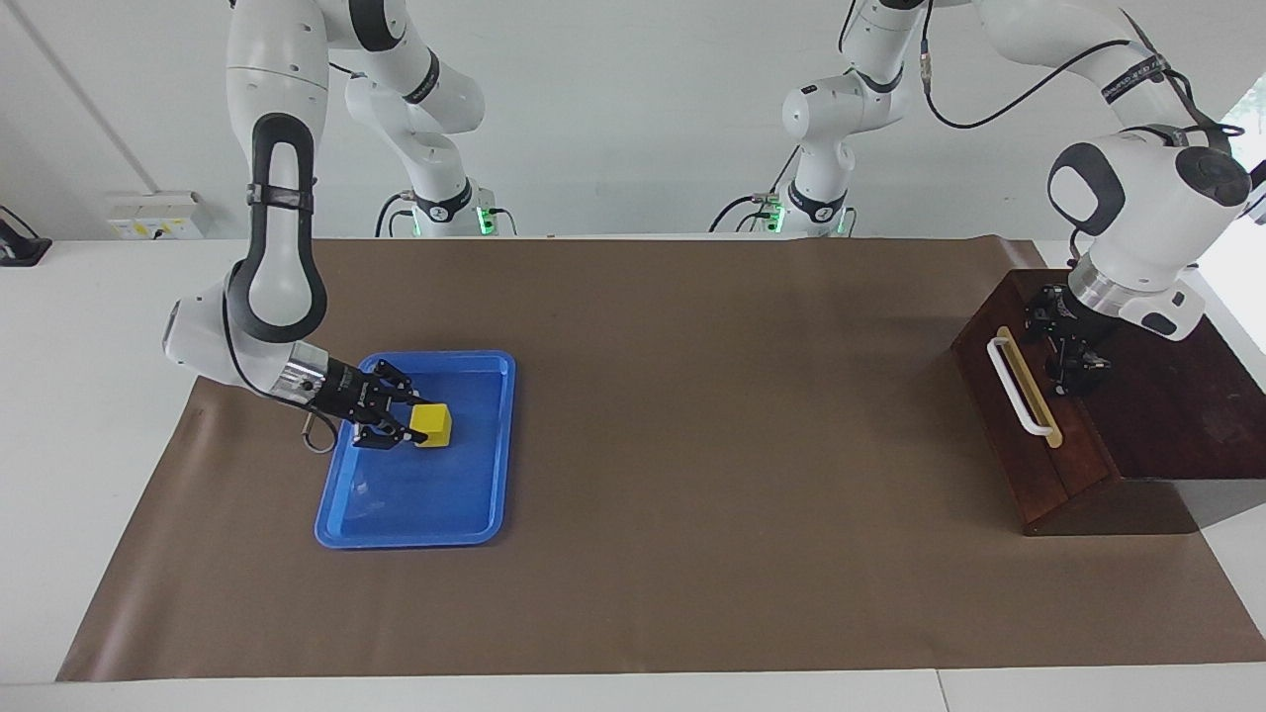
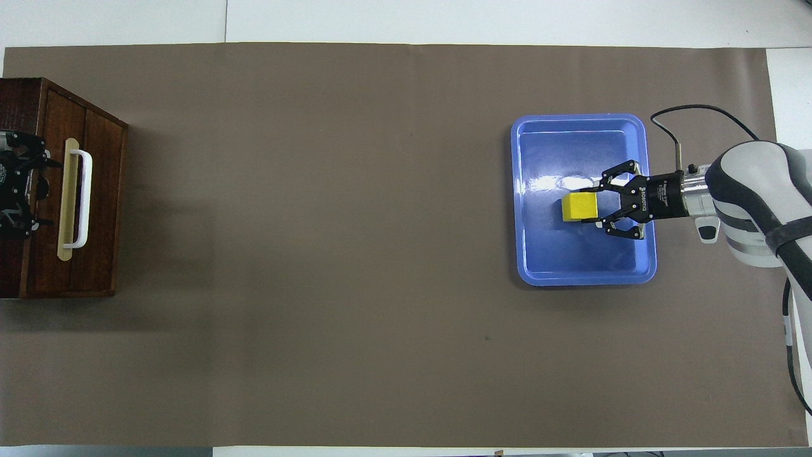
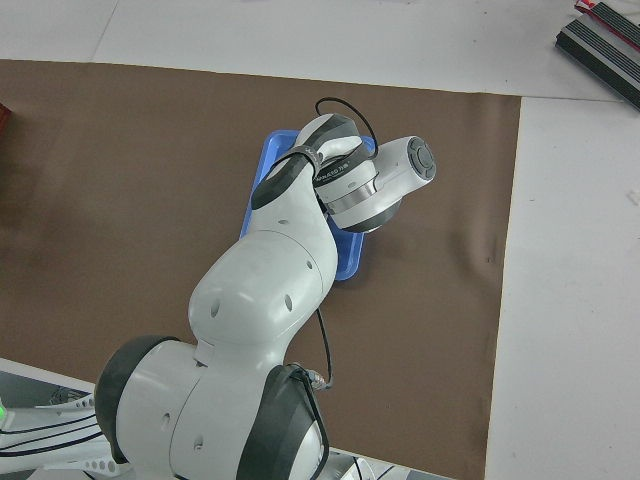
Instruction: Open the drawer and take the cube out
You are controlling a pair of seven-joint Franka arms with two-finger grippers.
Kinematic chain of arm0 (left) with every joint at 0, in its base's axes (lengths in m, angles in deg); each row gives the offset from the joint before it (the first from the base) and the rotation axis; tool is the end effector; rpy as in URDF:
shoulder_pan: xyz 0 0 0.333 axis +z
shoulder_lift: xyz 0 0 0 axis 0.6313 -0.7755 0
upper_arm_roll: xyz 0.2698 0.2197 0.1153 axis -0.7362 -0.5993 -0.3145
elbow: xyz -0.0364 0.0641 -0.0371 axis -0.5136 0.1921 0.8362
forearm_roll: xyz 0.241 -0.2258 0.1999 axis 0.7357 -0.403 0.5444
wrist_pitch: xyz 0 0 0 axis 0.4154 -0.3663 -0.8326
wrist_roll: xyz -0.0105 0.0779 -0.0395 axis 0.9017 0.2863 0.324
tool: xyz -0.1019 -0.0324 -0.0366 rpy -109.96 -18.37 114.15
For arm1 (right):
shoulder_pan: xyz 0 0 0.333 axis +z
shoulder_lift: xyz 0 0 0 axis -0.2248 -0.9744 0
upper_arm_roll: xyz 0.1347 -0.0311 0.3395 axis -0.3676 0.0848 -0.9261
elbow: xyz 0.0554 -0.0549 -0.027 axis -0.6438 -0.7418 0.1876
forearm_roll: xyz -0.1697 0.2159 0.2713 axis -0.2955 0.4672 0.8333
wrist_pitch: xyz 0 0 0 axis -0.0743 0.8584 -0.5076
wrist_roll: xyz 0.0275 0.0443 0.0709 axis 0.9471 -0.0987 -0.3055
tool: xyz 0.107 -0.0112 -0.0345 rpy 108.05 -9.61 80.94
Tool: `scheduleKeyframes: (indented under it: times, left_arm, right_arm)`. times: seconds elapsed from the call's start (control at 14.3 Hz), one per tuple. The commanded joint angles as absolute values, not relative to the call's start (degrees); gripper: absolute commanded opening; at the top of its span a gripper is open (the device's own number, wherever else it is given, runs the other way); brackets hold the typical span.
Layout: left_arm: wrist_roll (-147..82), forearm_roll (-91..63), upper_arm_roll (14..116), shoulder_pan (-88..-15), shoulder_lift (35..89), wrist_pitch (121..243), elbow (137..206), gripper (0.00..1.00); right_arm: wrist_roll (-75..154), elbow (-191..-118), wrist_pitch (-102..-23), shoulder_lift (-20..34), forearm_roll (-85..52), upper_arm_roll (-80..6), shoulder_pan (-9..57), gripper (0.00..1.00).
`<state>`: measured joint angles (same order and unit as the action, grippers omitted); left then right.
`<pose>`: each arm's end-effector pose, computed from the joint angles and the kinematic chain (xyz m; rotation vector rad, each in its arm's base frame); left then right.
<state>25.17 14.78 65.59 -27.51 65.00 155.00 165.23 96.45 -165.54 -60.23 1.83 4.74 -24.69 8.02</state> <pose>0.5914 0.0871 0.5253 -2.3927 -1.9950 -0.0709 0.5940 -0.0504 0.3239 -1.7661 1.7577 0.6880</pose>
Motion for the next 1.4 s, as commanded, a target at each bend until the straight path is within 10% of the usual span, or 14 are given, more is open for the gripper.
scheduleKeyframes:
  times: [0.0,0.28,0.42,0.49,0.91,1.33]
  left_arm:
    - [14.55,14.74,66.06,-28.59,70.78,149.68,164.37,1.00]
    - [-8.02,14.29,66.42,-34.29,74.82,138.72,163.23,1.00]
    - [-21.30,13.86,66.06,-35.63,75.27,135.88,162.96,1.00]
    - [-25.45,12.98,65.72,-37.03,75.19,134.92,162.87,1.00]
    - [-41.98,9.73,62.81,-40.91,70.19,125.43,152.00,1.00]
    - [-42.63,9.55,62.72,-41.79,76.23,128.82,159.34,1.00]
  right_arm:
    - [94.71,-167.97,-62.03,2.65,7.40,-25.26,7.28,0.00]
    - [94.88,-168.06,-62.65,2.65,7.40,-25.17,7.63,0.00]
    - [95.32,-168.06,-64.22,2.56,7.40,-25.17,8.24,0.62]
    - [95.50,-168.06,-65.01,2.56,7.40,-25.17,8.42,0.74]
    - [96.20,-165.69,-63.19,3.87,2.15,-24.82,8.24,0.79]
    - [104.28,-160.16,-58.10,12.22,-18.84,-25.08,10.96,0.95]
